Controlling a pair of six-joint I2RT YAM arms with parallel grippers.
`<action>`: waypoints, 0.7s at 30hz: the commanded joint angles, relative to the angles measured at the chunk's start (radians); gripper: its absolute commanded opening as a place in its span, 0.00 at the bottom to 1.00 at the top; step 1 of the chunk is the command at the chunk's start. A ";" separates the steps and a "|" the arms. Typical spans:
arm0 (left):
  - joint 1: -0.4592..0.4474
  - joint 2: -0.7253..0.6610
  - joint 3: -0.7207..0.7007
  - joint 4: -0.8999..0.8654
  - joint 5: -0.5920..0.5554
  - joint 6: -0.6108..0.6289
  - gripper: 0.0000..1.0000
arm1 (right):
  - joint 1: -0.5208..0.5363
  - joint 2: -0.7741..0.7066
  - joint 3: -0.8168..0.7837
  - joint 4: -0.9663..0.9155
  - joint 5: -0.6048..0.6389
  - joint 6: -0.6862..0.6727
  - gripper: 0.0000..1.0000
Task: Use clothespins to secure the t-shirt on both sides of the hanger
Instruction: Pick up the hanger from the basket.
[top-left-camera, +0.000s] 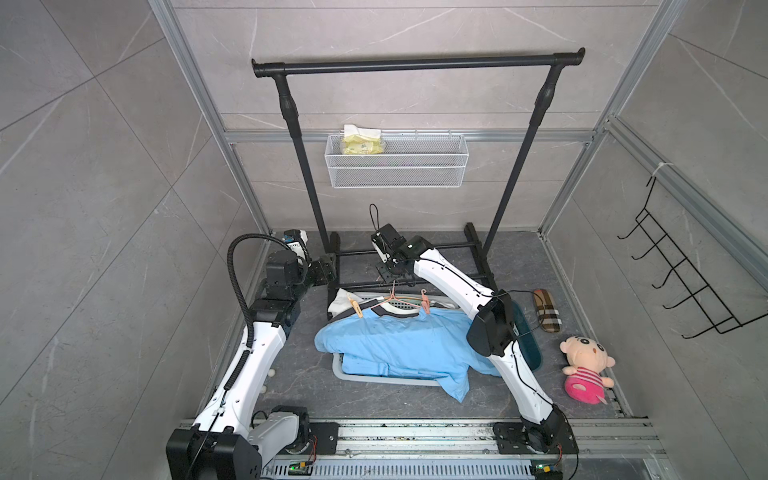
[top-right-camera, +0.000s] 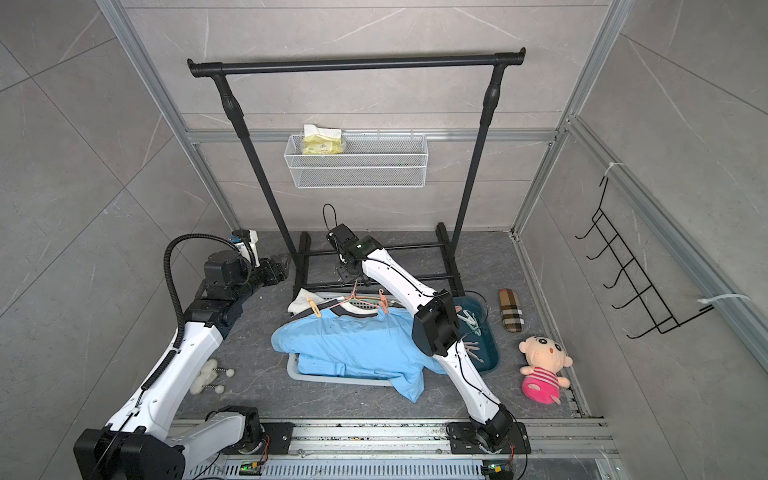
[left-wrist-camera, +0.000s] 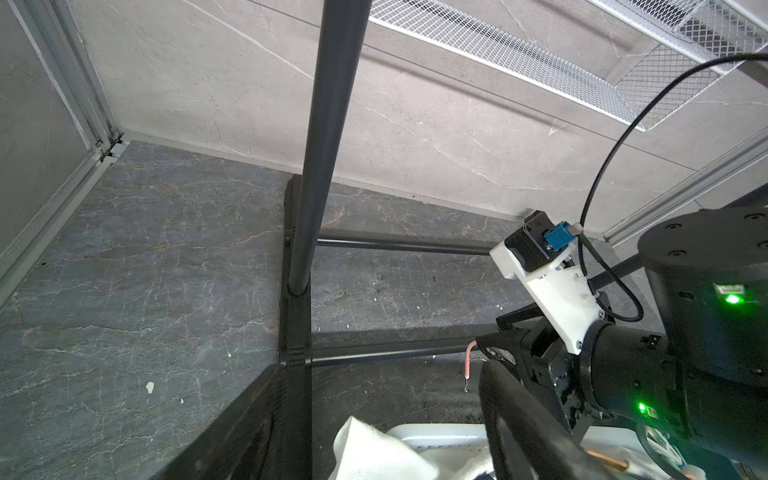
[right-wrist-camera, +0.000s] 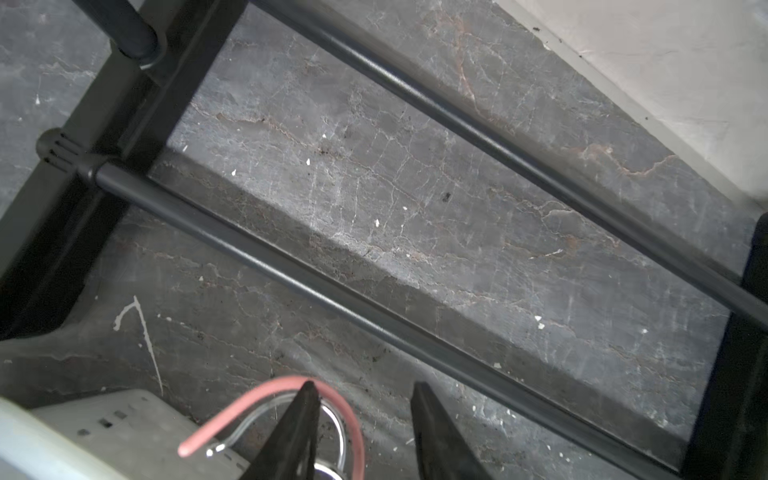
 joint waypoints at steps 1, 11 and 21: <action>0.001 0.008 0.034 0.007 0.029 0.021 0.76 | 0.001 0.055 0.085 -0.105 0.011 0.015 0.39; 0.001 0.009 0.034 0.008 0.027 0.029 0.75 | 0.002 0.034 0.104 -0.125 -0.006 0.008 0.39; 0.001 0.011 0.033 0.007 0.021 0.032 0.75 | 0.001 -0.039 -0.017 -0.085 0.001 0.004 0.38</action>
